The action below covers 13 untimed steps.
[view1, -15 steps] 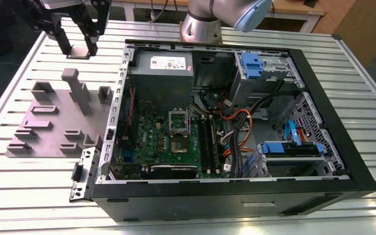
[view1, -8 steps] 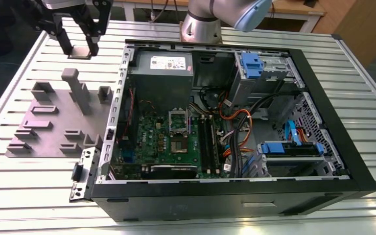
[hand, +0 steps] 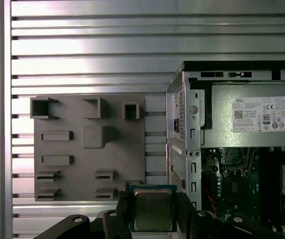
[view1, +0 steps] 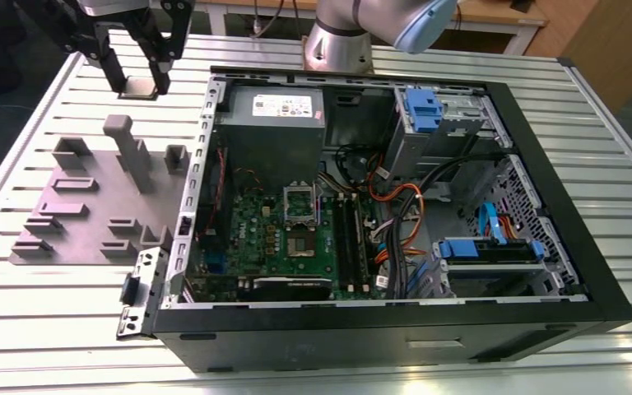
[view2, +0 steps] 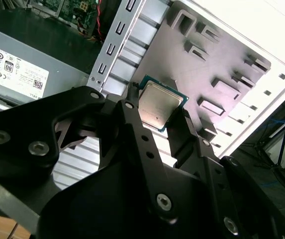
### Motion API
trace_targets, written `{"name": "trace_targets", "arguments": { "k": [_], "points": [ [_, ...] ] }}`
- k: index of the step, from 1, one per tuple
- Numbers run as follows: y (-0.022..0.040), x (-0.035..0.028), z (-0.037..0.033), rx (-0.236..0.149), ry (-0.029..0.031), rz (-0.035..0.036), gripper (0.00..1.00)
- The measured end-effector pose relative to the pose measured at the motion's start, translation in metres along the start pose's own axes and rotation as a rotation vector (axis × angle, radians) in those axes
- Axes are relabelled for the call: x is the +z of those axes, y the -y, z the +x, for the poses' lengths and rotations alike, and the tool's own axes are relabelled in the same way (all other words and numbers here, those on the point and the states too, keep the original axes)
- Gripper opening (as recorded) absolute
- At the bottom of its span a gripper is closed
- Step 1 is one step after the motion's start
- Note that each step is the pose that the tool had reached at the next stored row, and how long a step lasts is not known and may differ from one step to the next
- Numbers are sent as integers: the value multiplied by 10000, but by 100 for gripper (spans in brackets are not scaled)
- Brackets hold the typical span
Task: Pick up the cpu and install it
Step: 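Pick up the cpu and move it towards the insertion slot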
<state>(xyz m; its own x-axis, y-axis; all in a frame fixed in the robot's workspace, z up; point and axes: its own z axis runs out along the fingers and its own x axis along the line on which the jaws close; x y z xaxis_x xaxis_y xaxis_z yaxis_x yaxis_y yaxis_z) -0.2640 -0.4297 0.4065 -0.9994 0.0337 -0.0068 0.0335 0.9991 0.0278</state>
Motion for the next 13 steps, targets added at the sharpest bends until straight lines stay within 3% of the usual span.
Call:
{"name": "trace_targets", "arguments": {
  "k": [13],
  "points": [
    [-5, 2, -153, -1, 1, -1, 47]
  ]
}}
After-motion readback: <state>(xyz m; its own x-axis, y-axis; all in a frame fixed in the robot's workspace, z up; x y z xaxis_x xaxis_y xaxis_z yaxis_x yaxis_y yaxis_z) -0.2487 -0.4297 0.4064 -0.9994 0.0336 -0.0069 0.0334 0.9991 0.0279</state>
